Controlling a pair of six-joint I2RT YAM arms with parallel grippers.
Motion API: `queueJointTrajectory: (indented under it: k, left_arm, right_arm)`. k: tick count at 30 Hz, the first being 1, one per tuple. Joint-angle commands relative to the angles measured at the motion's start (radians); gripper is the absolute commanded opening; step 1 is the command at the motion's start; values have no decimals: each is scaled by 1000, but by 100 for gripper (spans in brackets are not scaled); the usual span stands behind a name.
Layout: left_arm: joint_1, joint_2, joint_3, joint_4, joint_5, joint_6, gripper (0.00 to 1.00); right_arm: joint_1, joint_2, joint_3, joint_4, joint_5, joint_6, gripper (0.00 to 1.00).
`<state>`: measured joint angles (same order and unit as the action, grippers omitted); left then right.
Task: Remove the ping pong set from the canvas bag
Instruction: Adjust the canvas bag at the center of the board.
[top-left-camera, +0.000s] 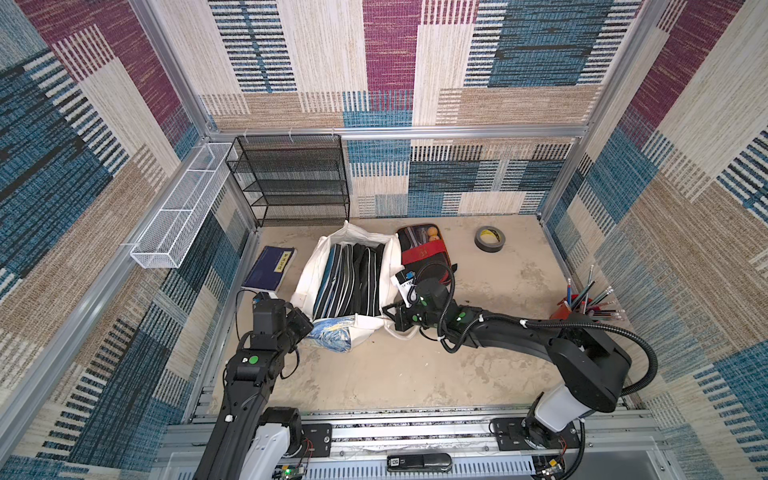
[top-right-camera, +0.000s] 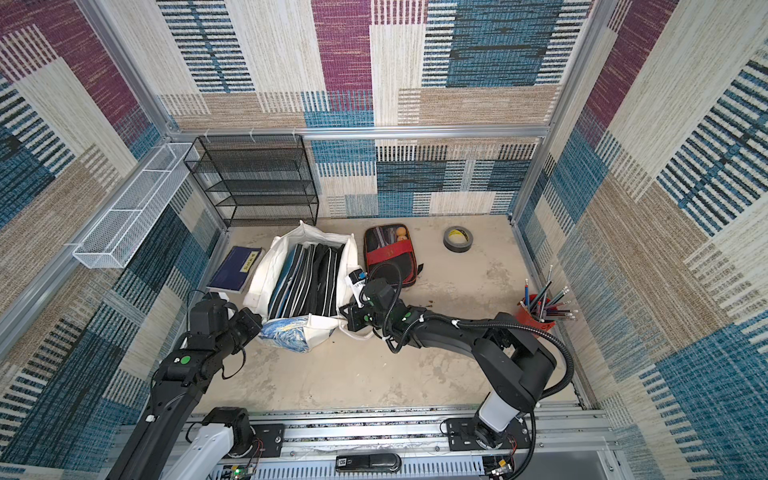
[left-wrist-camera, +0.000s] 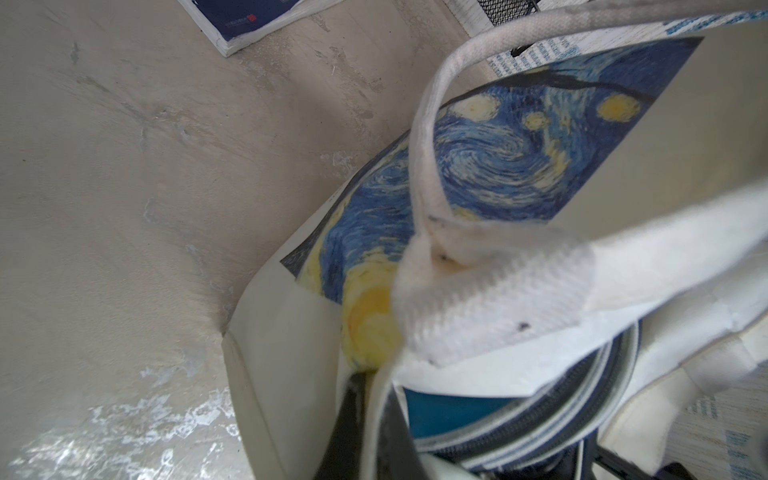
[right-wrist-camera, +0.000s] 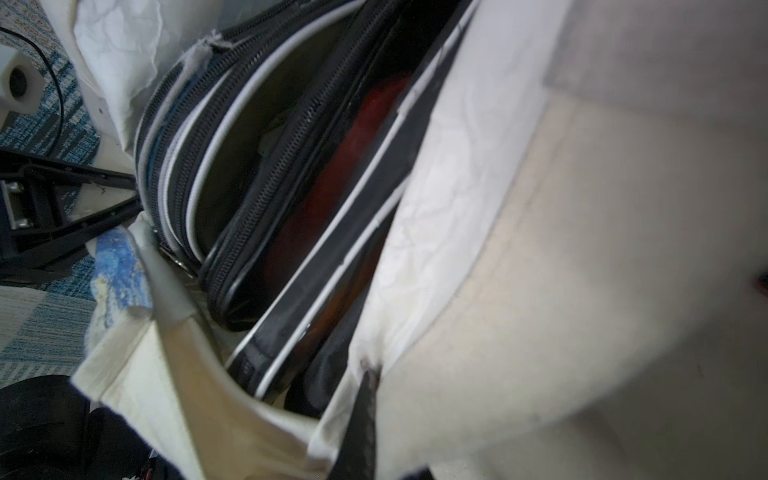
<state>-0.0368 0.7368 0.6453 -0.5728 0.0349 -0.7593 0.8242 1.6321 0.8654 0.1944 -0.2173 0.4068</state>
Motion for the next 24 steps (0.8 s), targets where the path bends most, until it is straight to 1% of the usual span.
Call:
queueJointTrajectory:
  k: [1, 5, 8, 11, 16, 20, 24]
  left_arm:
    - [37, 14, 22, -158, -178, 34, 0]
    - [54, 26, 52, -130, -158, 35, 0]
    - [60, 24, 63, -113, -143, 32, 0]
    - [63, 9, 63, -94, -126, 31, 0]
    - [63, -9, 33, -54, -66, 11, 0]
    - [63, -20, 5, -45, -59, 2, 0]
    - [63, -28, 2, -54, -71, 8, 0]
  right_arm:
    - [-2, 25, -39, -370, 79, -11, 0]
    - [-9, 22, -50, -388, 123, -7, 0]
    - [-31, 30, -66, -389, 130, 5, 0]
    - [-47, 32, -75, -391, 151, 10, 0]
    - [-76, 40, -74, -413, 182, 14, 0]
    - [-84, 42, -72, -427, 198, 20, 0]
    - [-90, 5, -82, -443, 225, 37, 0]
